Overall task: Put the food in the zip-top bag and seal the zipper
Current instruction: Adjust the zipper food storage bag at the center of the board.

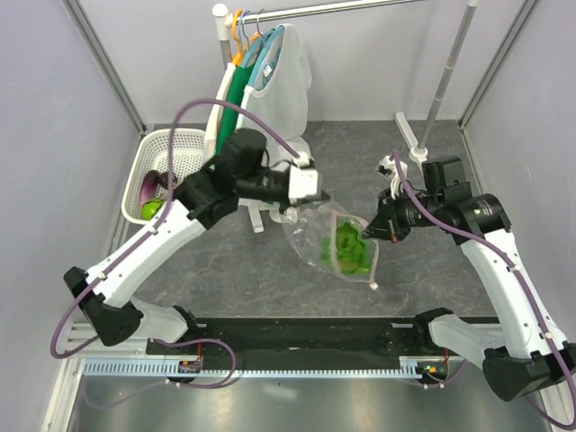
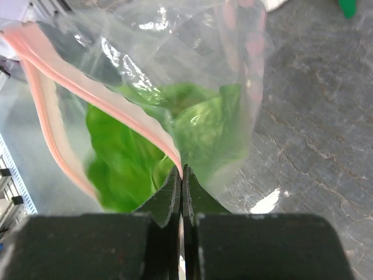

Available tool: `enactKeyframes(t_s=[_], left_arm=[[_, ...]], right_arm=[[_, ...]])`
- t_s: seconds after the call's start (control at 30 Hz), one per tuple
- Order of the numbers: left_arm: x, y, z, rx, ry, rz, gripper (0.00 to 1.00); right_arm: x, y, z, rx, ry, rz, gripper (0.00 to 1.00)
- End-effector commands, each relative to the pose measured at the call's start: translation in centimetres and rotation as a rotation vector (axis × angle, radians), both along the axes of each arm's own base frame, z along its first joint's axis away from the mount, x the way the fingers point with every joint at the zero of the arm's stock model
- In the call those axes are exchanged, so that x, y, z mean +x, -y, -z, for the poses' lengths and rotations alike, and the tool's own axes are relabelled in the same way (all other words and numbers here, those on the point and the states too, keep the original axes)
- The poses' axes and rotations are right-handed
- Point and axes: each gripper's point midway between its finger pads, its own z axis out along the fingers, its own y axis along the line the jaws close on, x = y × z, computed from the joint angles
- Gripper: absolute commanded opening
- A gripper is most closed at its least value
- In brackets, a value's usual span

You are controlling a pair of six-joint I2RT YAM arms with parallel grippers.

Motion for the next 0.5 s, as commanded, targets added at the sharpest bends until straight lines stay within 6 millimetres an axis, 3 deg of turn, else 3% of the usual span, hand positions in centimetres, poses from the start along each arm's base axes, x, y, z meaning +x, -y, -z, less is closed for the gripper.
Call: enactKeyframes(t_s=[0.0, 0.1, 0.17, 0.2, 0.27, 0.33, 0.43, 0.47], left_arm=[[0.6, -1.7, -4.6, -0.097, -0.089, -0.075, 0.02], [1.1, -1.8, -4.6, -0.111, -0.181, -0.109, 0.02], [1.9, -1.5, -3.2, -0.087, -0.277, -0.168, 0.02], [2.8, -1.8, -2.6, -0.082, -0.318, -0.204, 0.02], [2.7, -2.1, -1.7, -0.071, -0.459, -0.225, 0.04], [3.2, -2.9, -2.0, -0.102, -0.543, -0.280, 0.28], [0.6, -4.0, -0.9, -0.098, -0.729, -0.315, 0.42], [-0.5, -4.4, 1.3, -0.068, -0.824, -0.331, 0.45]], right_arm=[[-2.0, -0.1, -4.0, 0.050, 0.075, -0.036, 0.00], [-3.5, -0.7, -5.7, 0.113, 0.051, -0.079, 0.00], [-4.3, -1.2, -6.4, 0.160, 0.023, -0.102, 0.00], [-4.4, -1.4, -6.4, 0.181, -0.018, -0.089, 0.00], [-4.2, -1.6, -5.0, 0.186, -0.089, -0.066, 0.00], [-3.8, -1.7, -3.5, 0.180, -0.155, -0.019, 0.00], [-2.7, -2.0, -2.7, 0.194, -0.193, 0.044, 0.00], [-1.7, -1.8, -2.6, 0.185, -0.179, 0.084, 0.00]])
